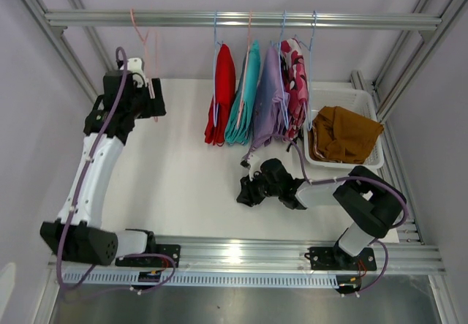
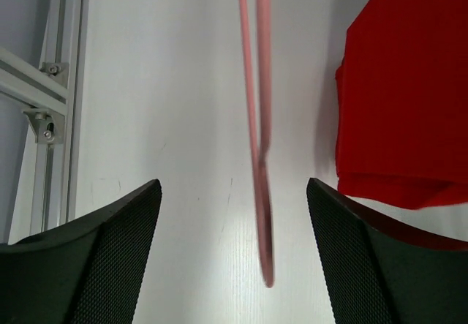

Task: Remove the trousers from the hanger
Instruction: Place the hanger at the clothesline.

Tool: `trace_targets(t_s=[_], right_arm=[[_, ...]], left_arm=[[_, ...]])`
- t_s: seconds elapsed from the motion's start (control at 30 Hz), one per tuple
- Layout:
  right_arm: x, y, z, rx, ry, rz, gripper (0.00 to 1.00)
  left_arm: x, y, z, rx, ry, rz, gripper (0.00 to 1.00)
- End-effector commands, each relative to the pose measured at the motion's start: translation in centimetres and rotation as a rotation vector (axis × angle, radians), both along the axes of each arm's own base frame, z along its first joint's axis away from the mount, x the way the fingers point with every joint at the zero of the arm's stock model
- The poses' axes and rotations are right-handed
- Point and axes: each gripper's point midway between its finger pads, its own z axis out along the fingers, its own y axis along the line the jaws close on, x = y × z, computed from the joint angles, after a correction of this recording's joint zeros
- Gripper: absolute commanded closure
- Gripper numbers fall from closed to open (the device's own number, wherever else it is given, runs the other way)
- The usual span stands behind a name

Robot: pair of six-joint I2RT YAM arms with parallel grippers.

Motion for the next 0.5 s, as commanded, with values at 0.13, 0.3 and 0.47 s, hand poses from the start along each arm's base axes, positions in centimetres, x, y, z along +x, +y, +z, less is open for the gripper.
trace_targets(t_s=[0.13, 0.3, 0.47], right_arm=[[-0.3, 0.0, -1.0, -0.005, 0.052, 0.012, 0.6], [-0.8, 0.2, -2.3, -0.026, 0.106, 0.026, 0.6], [-0.6, 1.0, -3.2, -0.035, 0.165, 0.029, 0.59]], left_arm=[[-6.7, -0.8, 5.0, 0.001, -0.147, -0.001, 0.1], [-10.4, -2.8, 8.4, -0.054, -0.301, -0.097, 0.04], [-13.5, -8.1, 11.1, -0.232, -0.4, -0.391, 0.01]])
